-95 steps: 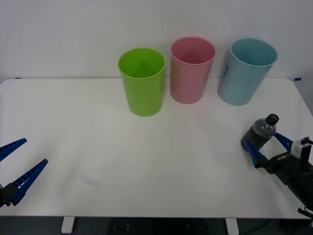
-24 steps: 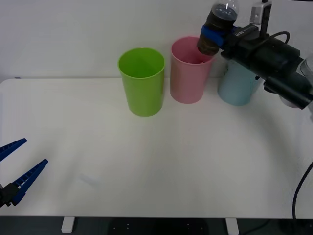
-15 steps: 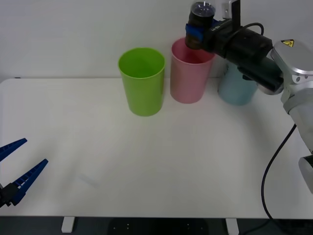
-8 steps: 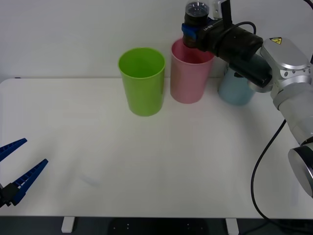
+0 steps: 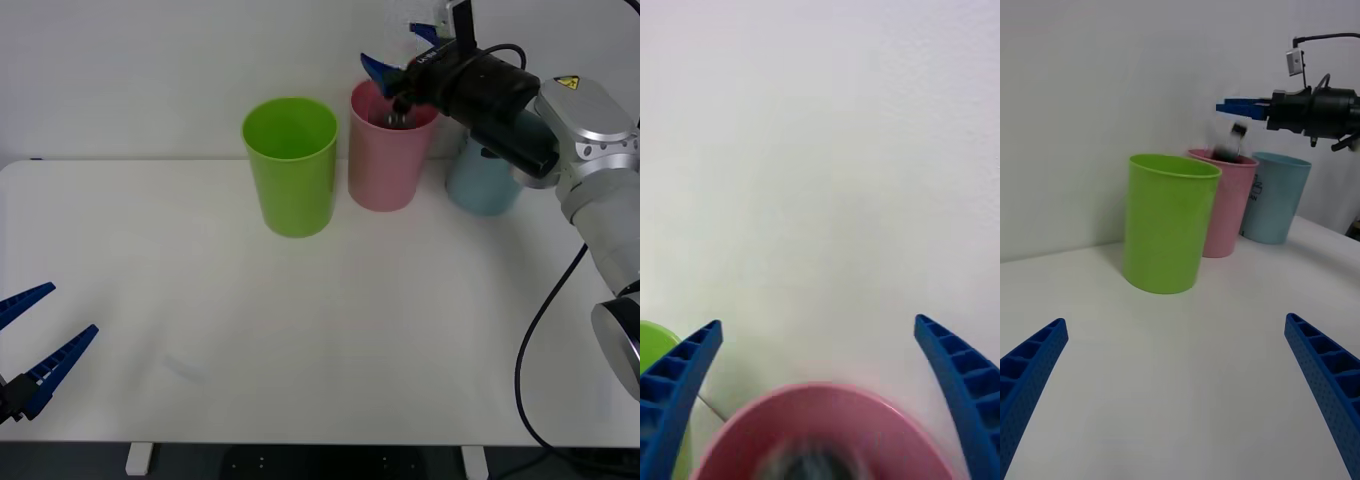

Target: Grasp the object on the table and drop it into the matching bin: aluminum can to the light blue bin, PET bottle to the pink bin.

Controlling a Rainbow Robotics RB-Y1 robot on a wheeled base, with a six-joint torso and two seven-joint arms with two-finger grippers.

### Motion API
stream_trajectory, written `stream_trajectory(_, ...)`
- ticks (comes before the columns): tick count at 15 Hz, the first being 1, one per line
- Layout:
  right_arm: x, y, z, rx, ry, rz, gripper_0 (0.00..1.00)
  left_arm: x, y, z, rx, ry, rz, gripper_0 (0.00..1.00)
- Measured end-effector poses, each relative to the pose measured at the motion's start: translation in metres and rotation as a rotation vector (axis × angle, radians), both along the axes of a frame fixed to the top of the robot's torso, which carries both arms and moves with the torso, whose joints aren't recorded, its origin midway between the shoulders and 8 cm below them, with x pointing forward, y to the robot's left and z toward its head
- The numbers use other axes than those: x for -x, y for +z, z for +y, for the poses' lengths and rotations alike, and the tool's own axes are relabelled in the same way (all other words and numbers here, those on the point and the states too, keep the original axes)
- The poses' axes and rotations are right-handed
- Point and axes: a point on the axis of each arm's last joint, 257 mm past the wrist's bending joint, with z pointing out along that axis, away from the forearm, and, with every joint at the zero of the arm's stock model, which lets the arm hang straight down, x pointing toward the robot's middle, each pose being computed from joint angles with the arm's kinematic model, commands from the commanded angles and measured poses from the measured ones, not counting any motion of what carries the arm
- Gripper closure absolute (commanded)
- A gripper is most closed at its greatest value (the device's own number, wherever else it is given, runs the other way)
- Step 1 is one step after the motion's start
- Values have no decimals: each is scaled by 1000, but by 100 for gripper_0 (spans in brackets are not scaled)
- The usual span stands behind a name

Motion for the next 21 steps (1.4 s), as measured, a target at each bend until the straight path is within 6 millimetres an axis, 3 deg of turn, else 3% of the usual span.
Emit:
stream_trajectory(5,7,3,-7,-35,17,-7,0,0,0,0,0,0,0,0)
stream_trajectory(10,35,0,-28,-47,29,-57,0,0,0,0,0,0,0,0)
stream_trajectory(16,75,-19,-58,-47,29,-85,0,0,0,0,0,0,0,0)
stream_trajectory(21,105,-46,-90,-28,1,-83,0,0,0,0,0,0,0,0)
